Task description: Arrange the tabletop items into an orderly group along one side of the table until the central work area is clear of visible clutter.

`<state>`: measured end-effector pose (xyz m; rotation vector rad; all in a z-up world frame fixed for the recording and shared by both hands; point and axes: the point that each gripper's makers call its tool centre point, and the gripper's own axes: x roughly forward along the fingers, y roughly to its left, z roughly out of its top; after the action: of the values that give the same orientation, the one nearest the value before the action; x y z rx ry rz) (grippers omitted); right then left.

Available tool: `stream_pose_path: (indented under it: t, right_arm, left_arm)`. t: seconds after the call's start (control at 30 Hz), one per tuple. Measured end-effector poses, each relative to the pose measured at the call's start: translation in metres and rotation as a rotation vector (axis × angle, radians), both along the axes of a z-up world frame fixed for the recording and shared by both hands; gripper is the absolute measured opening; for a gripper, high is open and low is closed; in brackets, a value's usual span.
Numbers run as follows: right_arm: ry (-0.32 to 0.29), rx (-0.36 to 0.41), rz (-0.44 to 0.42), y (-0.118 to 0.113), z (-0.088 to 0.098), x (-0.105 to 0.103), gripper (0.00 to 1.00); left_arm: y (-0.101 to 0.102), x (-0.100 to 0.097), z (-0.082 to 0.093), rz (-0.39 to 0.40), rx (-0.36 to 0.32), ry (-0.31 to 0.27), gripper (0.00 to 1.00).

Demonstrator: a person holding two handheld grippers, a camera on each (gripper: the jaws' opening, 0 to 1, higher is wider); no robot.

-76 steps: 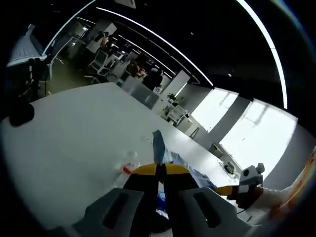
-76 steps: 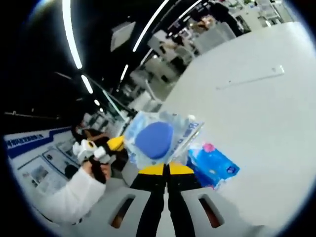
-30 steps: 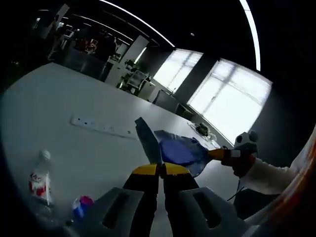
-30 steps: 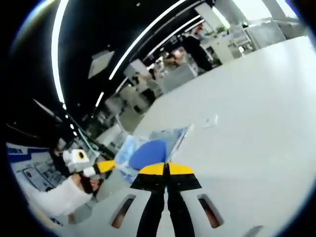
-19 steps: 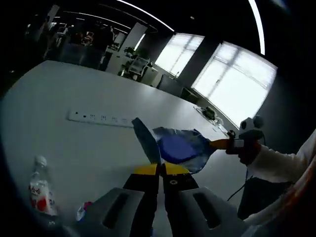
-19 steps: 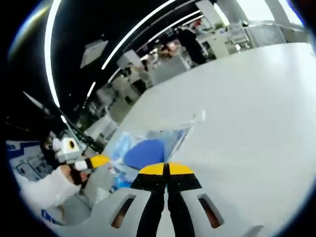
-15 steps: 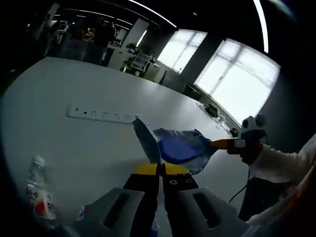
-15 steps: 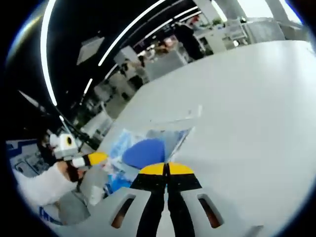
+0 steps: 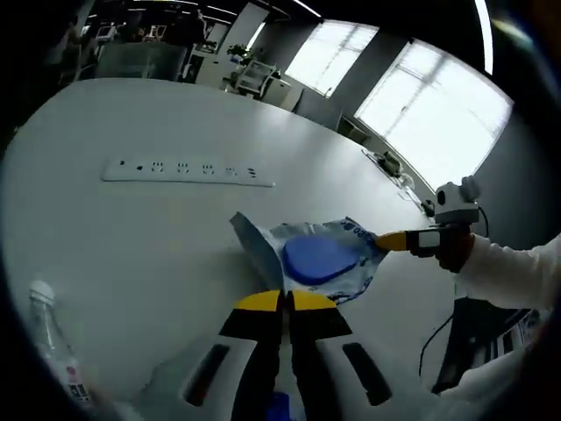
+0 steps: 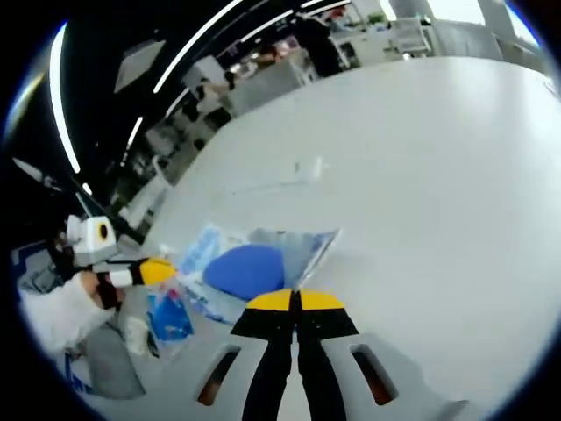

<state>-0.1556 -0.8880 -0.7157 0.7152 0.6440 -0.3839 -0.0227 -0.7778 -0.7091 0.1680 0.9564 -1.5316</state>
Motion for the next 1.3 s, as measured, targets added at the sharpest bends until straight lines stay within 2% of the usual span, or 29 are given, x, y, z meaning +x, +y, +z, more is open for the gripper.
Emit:
stream_pose_path:
  t: [0.1, 0.23, 0.33, 0.53, 0.77, 0.97, 1.03, 1.13, 1.3]
  right_arm:
    - [0.018, -0.005, 0.011, 0.000, -0.007, 0.001, 0.00]
    - [0.046, 0.006, -0.003, -0.005, -0.023, -0.003, 0.00]
    - [0.069, 0.017, -0.025, -0.007, -0.035, -0.007, 0.00]
    - [0.115, 0.022, 0.000, -0.001, -0.051, -0.010, 0.00]
    - [0.140, 0.000, 0.033, -0.002, -0.057, -0.014, 0.00]
    - [0.136, -0.011, 0.042, -0.001, -0.067, -0.012, 0.00]
    - [0.133, -0.041, 0.063, 0.000, -0.064, -0.012, 0.00]
    - [0.125, -0.012, 0.040, -0.002, -0.064, -0.012, 0.00]
    - [0.119, -0.018, 0.026, 0.000, -0.063, -0.012, 0.00]
  left_arm:
    - [0.003, 0.000, -0.012, 0.018, 0.058, 0.001, 0.00]
    - [0.006, -0.003, -0.022, 0.072, 0.091, 0.074, 0.00]
    - [0.011, -0.004, -0.033, 0.079, 0.116, 0.079, 0.00]
    - [0.018, -0.005, -0.049, 0.081, 0.160, 0.071, 0.00]
    - [0.019, -0.004, -0.056, 0.062, 0.177, 0.058, 0.00]
    - [0.020, -0.001, -0.059, 0.128, 0.175, 0.119, 0.00]
    - [0.021, -0.001, -0.060, 0.138, 0.171, 0.137, 0.00]
    - [0.021, -0.001, -0.061, 0.167, 0.171, 0.196, 0.00]
    - [0.021, -0.003, -0.060, 0.156, 0.138, 0.188, 0.00]
